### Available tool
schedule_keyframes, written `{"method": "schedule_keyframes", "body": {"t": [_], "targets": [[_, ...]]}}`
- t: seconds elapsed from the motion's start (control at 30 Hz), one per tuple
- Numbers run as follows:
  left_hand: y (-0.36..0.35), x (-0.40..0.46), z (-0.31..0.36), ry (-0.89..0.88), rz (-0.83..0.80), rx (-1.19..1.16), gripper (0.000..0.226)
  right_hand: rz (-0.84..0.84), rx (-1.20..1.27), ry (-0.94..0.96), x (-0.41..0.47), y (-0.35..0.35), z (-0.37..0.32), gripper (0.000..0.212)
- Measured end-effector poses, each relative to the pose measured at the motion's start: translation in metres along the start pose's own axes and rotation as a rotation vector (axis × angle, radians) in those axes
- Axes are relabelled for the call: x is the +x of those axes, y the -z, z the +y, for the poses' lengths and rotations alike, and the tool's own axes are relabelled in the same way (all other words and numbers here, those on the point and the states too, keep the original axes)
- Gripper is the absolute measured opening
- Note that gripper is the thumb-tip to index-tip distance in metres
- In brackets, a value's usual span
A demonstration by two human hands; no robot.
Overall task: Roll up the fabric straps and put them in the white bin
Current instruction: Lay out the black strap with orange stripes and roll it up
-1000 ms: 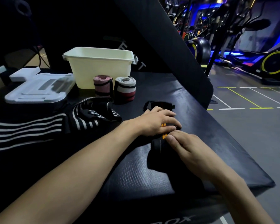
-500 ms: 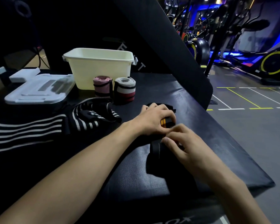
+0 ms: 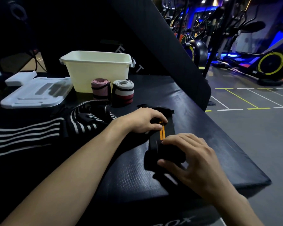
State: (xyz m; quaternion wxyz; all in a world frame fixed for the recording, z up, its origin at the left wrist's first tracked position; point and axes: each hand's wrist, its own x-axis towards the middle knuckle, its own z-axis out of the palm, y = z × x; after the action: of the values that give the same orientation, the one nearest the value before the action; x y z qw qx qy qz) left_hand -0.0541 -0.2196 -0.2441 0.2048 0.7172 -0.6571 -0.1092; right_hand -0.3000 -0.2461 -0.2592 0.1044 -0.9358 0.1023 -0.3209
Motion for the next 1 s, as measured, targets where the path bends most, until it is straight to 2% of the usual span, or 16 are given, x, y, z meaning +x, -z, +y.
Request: {"method": "schedule_keyframes", "body": {"t": [0.1, 0.2, 0.33, 0.47, 0.57, 0.67, 0.8, 1.0], "targets": [[-0.004, 0.002, 0.002, 0.021, -0.002, 0.075, 0.035, -0.107, 0.0, -0.035, 0.0, 0.001, 0.008, 0.056], [-0.005, -0.001, 0.003, 0.079, -0.044, 0.034, 0.036, -0.145, 0.008, -0.063, 0.005, 0.0, 0.012, 0.066], [-0.003, -0.003, 0.004, 0.05, -0.019, 0.054, 0.035, -0.185, -0.01, -0.038, 0.012, 0.004, 0.016, 0.056], [0.0, -0.004, 0.003, 0.052, -0.002, 0.127, 0.039, -0.254, 0.075, -0.035, 0.012, 0.014, 0.01, 0.053], [0.0, -0.002, 0.004, -0.004, 0.042, 0.138, 0.023, -0.374, 0.099, -0.006, 0.01, 0.022, -0.002, 0.054], [0.001, 0.001, 0.006, -0.045, 0.078, 0.118, 0.012, -0.414, 0.138, -0.018, 0.011, 0.026, -0.008, 0.038], [-0.001, 0.001, 0.002, -0.043, 0.08, 0.054, 0.016, -0.451, 0.115, -0.103, 0.02, 0.024, -0.009, 0.027], [0.0, 0.0, -0.004, -0.002, 0.061, -0.063, 0.025, -0.472, -0.015, -0.23, 0.033, 0.011, -0.011, 0.03]]}}
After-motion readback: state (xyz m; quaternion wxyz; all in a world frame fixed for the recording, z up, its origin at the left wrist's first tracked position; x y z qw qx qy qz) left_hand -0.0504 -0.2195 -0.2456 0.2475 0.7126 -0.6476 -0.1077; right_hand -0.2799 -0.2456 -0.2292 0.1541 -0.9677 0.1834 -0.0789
